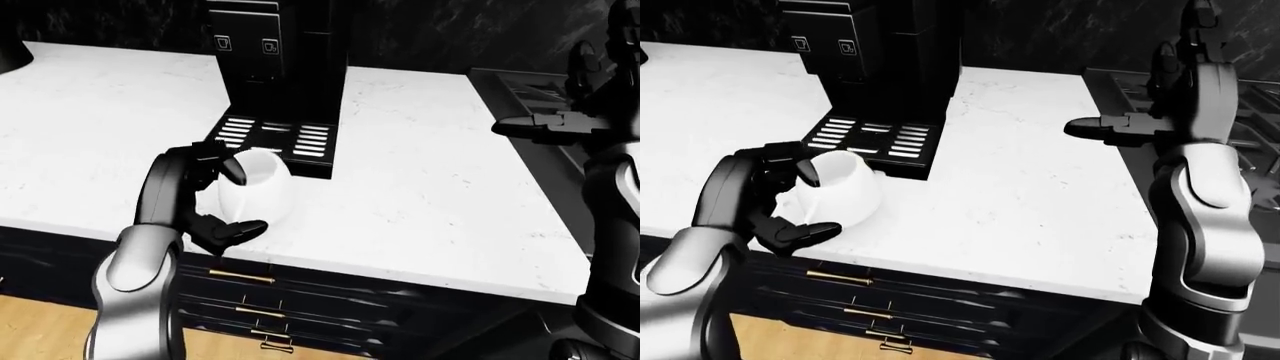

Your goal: Pick the mug from under the coffee machine dispenser and place it on the counter.

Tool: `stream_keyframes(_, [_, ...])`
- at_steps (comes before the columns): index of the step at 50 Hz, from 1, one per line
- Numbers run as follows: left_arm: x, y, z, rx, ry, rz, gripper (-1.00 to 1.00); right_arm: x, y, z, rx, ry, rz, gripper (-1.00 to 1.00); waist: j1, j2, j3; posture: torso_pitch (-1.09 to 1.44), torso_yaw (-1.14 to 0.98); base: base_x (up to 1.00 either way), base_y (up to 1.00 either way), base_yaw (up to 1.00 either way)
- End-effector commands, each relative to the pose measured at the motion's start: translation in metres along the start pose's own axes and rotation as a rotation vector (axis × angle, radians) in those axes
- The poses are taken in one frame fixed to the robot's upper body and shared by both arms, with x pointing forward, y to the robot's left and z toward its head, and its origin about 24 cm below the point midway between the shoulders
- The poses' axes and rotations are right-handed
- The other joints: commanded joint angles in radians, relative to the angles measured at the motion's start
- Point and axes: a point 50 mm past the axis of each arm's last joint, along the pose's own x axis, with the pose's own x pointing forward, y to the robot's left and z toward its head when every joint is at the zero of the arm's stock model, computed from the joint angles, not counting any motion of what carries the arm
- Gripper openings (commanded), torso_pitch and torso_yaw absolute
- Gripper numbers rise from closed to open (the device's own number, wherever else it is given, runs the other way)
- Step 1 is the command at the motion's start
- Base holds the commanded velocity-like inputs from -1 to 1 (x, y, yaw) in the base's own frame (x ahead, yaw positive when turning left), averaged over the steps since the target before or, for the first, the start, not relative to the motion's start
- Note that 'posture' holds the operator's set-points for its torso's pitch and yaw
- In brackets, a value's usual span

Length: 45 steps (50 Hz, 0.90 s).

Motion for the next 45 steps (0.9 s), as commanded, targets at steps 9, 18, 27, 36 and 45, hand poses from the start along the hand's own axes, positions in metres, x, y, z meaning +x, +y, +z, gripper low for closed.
stream_keyframes(9, [-0.007,-0.009,0.011,0.021,-0.115,-0.027,-1.00,0.001,-0.002,0.019,-0.010,-0.091,-0.007,1.00,0.001,-0.005,-0.025,0.00,0.00,0.00,0.00,0.00])
stream_keyframes(18, [-0.009,-0.014,0.010,0.021,-0.117,-0.049,-1.00,0.002,-0.002,0.019,-0.010,-0.092,-0.006,1.00,0.004,-0.007,-0.026,0.00,0.00,0.00,0.00,0.00])
stream_keyframes(27, [-0.011,-0.018,0.006,0.033,-0.109,-0.065,-1.00,0.001,-0.002,0.020,-0.010,-0.093,-0.007,1.00,0.005,-0.009,-0.026,0.00,0.00,0.00,0.00,0.00])
stream_keyframes(36, [-0.012,-0.020,0.005,0.039,-0.110,-0.081,-0.45,0.001,-0.003,0.020,-0.009,-0.094,-0.008,1.00,0.007,-0.012,-0.026,0.00,0.00,0.00,0.00,0.00])
stream_keyframes(45, [-0.013,-0.020,0.005,0.046,-0.110,-0.084,-0.04,0.001,-0.002,0.021,-0.006,-0.095,-0.005,1.00,0.008,-0.013,-0.025,0.00,0.00,0.00,0.00,0.00])
